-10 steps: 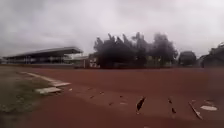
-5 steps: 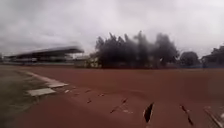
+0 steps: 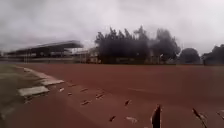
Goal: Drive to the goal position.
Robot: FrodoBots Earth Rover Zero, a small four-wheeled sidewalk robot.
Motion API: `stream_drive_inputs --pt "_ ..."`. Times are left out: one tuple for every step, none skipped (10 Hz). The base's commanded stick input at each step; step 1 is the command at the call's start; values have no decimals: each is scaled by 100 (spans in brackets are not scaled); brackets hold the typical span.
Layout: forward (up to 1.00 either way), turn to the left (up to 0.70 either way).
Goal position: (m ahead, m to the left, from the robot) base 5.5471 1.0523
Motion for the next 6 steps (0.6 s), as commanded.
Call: stream_drive_inputs --pt "70 0" --pt "70 0" --pt "70 0" --pt "70 0" --pt "70 0" --pt "70 0"
